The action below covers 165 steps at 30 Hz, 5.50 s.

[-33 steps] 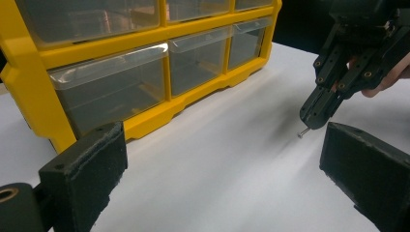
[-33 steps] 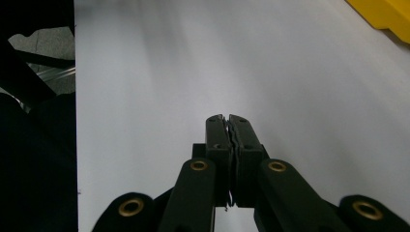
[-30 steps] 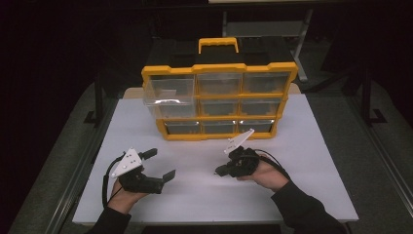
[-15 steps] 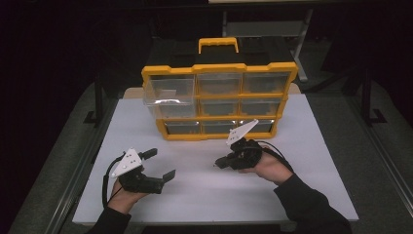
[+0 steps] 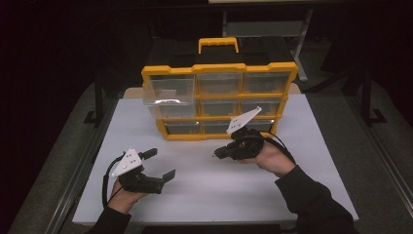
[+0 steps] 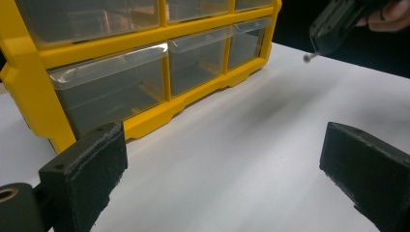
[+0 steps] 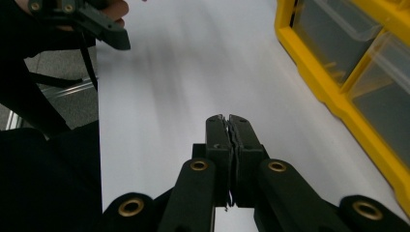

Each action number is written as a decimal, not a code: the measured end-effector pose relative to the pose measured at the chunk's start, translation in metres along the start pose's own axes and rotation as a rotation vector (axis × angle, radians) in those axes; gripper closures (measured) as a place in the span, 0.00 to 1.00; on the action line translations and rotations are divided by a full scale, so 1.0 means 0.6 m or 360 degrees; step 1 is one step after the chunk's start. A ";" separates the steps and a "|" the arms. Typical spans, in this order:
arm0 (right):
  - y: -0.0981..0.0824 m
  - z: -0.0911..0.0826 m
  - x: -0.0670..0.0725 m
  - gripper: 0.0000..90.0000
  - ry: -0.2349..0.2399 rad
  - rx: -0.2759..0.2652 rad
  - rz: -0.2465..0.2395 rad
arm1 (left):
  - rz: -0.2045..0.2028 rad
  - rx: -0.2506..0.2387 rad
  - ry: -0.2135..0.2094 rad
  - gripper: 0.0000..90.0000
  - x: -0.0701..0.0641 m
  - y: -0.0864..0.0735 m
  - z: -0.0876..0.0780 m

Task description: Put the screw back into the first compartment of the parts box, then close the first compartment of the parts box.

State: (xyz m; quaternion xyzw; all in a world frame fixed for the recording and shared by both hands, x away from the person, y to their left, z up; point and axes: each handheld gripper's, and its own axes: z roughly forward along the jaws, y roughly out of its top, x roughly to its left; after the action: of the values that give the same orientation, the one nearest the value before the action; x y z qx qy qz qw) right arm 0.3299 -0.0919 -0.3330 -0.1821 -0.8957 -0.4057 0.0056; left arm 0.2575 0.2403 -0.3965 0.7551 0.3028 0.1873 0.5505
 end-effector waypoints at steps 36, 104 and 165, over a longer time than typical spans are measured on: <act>0.128 -0.092 0.002 0.98 -0.0085 -0.0145 -0.0152 | -0.0011 -0.0005 0.0001 0.03 -0.001 0.001 0.000; 0.299 -0.088 -0.012 0.82 -0.0166 -0.0316 -0.0162 | -0.0007 -0.0001 0.0001 0.03 0.002 0.001 -0.001; 0.264 -0.054 0.013 1.00 -0.0025 -0.0271 -0.0216 | -0.0002 0.0008 -0.0002 0.03 0.005 0.001 0.001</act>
State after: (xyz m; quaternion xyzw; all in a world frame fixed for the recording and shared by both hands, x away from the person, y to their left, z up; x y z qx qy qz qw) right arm 0.3707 -0.0170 -0.1953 -0.1241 -0.8682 -0.4784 -0.0445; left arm 0.2602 0.2417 -0.3963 0.7564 0.3033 0.1857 0.5489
